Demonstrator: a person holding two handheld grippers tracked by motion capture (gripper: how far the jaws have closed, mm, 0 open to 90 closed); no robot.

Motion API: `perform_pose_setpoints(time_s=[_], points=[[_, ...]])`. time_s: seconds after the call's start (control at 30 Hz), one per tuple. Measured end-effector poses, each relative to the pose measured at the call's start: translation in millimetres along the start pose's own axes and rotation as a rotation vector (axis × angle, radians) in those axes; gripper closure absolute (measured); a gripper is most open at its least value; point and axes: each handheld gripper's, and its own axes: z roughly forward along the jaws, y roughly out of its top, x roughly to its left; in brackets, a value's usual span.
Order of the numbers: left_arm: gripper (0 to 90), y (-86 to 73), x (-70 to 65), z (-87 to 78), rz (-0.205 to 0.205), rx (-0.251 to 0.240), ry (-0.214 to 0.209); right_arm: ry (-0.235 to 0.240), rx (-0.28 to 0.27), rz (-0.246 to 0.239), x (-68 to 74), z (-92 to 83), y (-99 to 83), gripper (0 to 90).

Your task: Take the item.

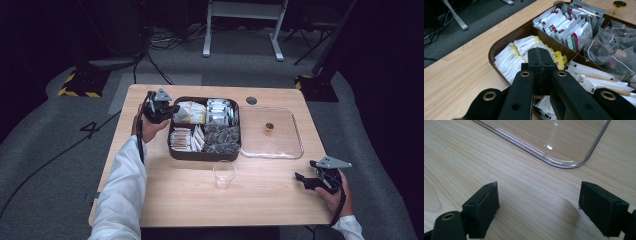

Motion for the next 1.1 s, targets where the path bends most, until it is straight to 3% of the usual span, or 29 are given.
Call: perform_pose_setpoints(time_s=[0.27, 0.83, 1.1], points=[[90.0, 2.6, -2.3, -14.3, 0.002, -0.015, 0.001, 0.001, -0.001, 0.001, 0.2, 0.0, 0.0, 16.9], [90.0, 4.9, -20.0, -48.1, 0.005, -0.122, -0.067, 0.005, 0.001, 0.004, -0.4, 0.2, 0.1, 16.9], [90.0, 9.9, -36.0, -54.7, 0.031, -0.128, -0.112, 0.005, 0.001, 0.004, -0.5, 0.2, 0.1, 17.0]])
